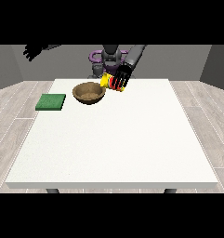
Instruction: Pick the cup and pour the ball into the bowl, then pick the bowl and place it on the pad
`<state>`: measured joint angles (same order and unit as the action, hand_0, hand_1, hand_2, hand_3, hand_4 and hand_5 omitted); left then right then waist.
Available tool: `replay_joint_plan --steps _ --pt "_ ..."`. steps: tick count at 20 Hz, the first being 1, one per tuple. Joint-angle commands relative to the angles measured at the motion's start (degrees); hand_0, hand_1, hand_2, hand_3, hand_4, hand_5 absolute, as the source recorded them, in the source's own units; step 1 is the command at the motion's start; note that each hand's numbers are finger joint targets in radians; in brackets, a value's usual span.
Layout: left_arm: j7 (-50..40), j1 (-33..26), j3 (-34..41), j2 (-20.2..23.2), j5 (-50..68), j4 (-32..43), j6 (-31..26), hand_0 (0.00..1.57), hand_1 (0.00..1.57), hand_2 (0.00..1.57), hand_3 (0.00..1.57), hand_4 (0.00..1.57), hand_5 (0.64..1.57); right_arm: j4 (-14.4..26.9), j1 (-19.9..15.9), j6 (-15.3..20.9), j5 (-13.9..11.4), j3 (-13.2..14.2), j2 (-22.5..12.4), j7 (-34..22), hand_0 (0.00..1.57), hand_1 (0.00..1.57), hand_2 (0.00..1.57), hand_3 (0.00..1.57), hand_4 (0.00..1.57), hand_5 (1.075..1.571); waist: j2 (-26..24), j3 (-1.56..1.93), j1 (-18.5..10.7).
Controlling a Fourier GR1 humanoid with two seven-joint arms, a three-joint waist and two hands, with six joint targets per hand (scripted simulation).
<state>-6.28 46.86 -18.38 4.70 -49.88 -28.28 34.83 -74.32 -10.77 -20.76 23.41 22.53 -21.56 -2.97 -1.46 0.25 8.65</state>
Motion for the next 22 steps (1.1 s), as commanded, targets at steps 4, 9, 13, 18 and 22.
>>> replay_joint_plan --steps 4,9,13,18,22 --pt "-17.42 9.79 -8.25 -4.59 -11.48 1.56 -7.40 1.31 1.31 1.57 1.57 1.47 1.529 6.85 -0.75 -3.52 0.36 1.36 -1.25 3.84 0.00 0.00 0.00 0.17 0.70 1.560 -0.49 -0.15 -0.35" --pt "-25.33 14.87 -15.56 -4.67 -20.42 3.58 -13.90 1.49 1.49 1.57 1.57 1.19 1.561 8.95 -3.64 -0.92 -1.28 1.22 -1.66 3.52 0.00 0.00 0.00 0.25 0.70 1.555 -0.89 -0.12 -1.65" --pt "-28.08 14.28 -21.33 -4.69 -23.03 -0.58 -21.73 1.22 1.22 1.57 1.57 1.06 1.571 12.26 -3.19 -2.11 -2.47 0.68 -1.36 5.74 0.00 0.00 0.00 0.29 0.69 1.552 -2.26 -0.15 -1.27" --pt "-30.74 11.15 -26.18 -4.70 -24.19 -5.90 -29.79 0.25 0.25 1.23 1.56 1.08 1.570 10.83 -6.60 -0.55 -2.46 -1.50 0.31 3.35 0.00 0.00 0.00 0.32 0.69 1.553 -1.97 -0.23 1.97" --pt "-29.12 9.17 -27.59 -4.70 -24.07 -12.16 -36.56 0.00 0.00 1.14 1.57 1.12 1.571 13.08 -3.10 -0.53 -4.17 -1.57 0.78 5.89 0.00 0.00 0.00 0.17 0.71 1.550 -4.57 -0.22 -1.21"
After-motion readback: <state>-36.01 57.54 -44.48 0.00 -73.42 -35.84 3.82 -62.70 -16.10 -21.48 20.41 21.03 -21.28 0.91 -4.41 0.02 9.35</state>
